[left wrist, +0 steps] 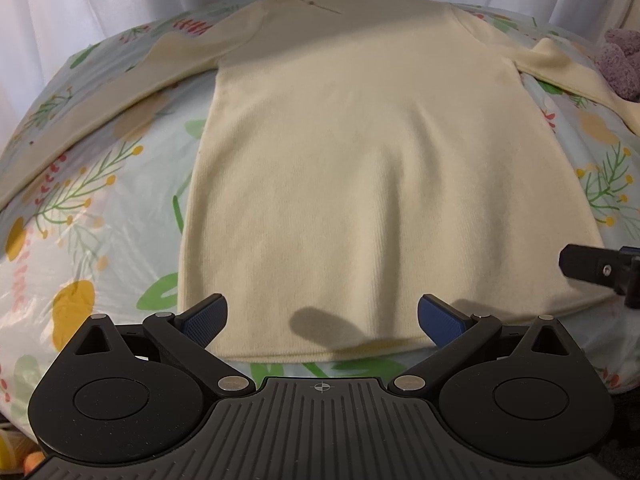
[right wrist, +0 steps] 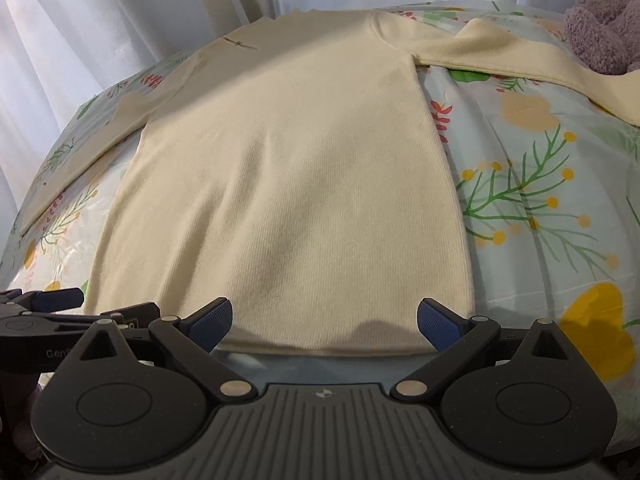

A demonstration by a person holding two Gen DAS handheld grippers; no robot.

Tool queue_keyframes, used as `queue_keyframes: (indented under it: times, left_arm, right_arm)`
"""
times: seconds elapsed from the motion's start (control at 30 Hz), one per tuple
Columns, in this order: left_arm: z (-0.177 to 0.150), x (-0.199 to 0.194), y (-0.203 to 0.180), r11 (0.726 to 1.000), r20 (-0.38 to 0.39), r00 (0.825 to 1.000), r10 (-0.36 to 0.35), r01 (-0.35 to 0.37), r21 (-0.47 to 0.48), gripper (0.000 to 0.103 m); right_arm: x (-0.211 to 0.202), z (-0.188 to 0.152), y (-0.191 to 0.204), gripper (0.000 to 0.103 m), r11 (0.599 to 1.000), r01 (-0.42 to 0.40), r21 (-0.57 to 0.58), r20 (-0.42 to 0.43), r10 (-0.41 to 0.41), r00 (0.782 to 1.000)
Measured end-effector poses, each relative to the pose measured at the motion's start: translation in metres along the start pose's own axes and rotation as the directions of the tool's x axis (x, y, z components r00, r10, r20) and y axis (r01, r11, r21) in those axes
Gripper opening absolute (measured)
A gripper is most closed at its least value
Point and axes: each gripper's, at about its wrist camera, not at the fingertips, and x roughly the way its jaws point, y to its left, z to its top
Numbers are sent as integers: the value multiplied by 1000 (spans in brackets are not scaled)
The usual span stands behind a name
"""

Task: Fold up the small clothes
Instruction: 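Grasp the sweater sleeve cuff beside the teddy bear with the right gripper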

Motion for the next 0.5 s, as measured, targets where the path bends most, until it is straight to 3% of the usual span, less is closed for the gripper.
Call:
queue_keyframes:
  times: [0.07, 0.1, 0.17, 0.2, 0.23, 0.3, 0.37, 0.43, 0.5]
  left_arm:
    - [3, 2, 1, 1000, 13, 1000, 6, -5, -11, 103]
    - [6, 4, 2, 1000, 21, 1000, 13, -13, -21, 103]
    - [13, 9, 4, 998, 27, 999, 35, -34, -46, 103]
    - [16, 13, 5, 997, 20, 999, 49, -48, -62, 103]
    - [20, 17, 8, 994, 6, 998, 70, -69, -79, 103]
    - [28, 26, 12, 989, -23, 995, 96, -98, -108, 103]
    - [35, 32, 18, 984, -31, 994, 105, -108, -144, 103]
    - [41, 34, 24, 974, -23, 995, 98, -100, -202, 103]
    - [45, 35, 29, 960, 2, 996, 93, -90, -266, 103]
  right_arm:
    - [-3, 12, -24, 99, 998, -8, 61, 88, 2, 996]
    - [-9, 20, -43, 99, 993, 5, 118, 189, -28, 981]
    - [-20, 31, -81, 99, 975, 29, 219, 397, -117, 910]
    - [-26, 39, -106, 99, 963, 44, 265, 505, -178, 845]
    - [-29, 47, -129, 99, 950, 70, 304, 566, -239, 789]
    - [-29, 65, -174, 99, 918, 117, 380, 592, -338, 732]
    - [-25, 80, -218, 99, 876, 132, 464, 574, -411, 708]
    - [-18, 93, -264, 95, 803, 160, 574, 500, -499, 708]
    - [-8, 97, -306, 71, 744, 135, 654, 445, -523, 727]
